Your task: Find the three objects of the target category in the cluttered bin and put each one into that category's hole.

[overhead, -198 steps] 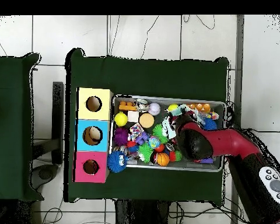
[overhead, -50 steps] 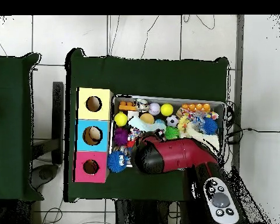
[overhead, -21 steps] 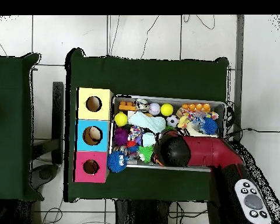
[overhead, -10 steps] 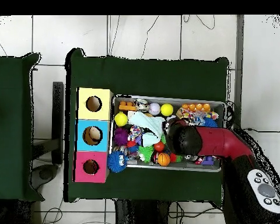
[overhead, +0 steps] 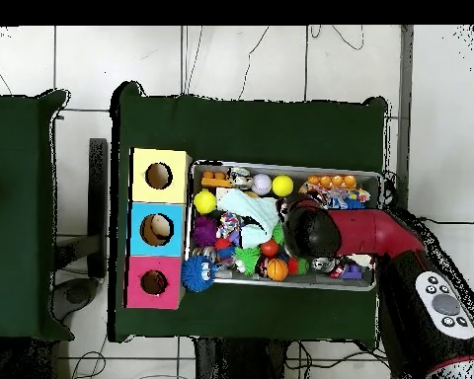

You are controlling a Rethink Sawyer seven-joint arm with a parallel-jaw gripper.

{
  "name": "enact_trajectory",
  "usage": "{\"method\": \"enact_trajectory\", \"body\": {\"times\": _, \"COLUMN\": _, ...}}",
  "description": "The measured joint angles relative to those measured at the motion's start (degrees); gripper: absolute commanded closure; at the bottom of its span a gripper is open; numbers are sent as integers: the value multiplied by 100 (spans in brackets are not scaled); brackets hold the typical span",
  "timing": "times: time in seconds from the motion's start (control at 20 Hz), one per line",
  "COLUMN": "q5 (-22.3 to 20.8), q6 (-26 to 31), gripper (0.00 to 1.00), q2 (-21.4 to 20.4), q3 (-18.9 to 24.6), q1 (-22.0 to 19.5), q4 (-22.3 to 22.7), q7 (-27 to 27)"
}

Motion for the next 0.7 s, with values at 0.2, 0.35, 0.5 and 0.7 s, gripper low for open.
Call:
{"method": "enact_trajectory", "body": {"times": 0.2, "q5": -354, "q6": -170, "gripper": 0, "q2": 261, "q3": 115, "q1": -210, "q4": -120, "q7": 0}}
{"method": "enact_trajectory", "body": {"times": 0.35, "q5": -527, "q6": -195, "gripper": 0, "q2": 421, "q3": 164, "q1": -337, "q4": -175, "q7": 0}}
{"method": "enact_trajectory", "body": {"times": 0.5, "q5": -647, "q6": -209, "gripper": 0, "q2": 532, "q3": 177, "q1": -412, "q4": -223, "q7": 1}}
{"method": "enact_trajectory", "body": {"times": 0.7, "q5": -752, "q6": -268, "gripper": 0, "q2": 549, "q3": 212, "q1": -458, "q4": -340, "q7": 0}}
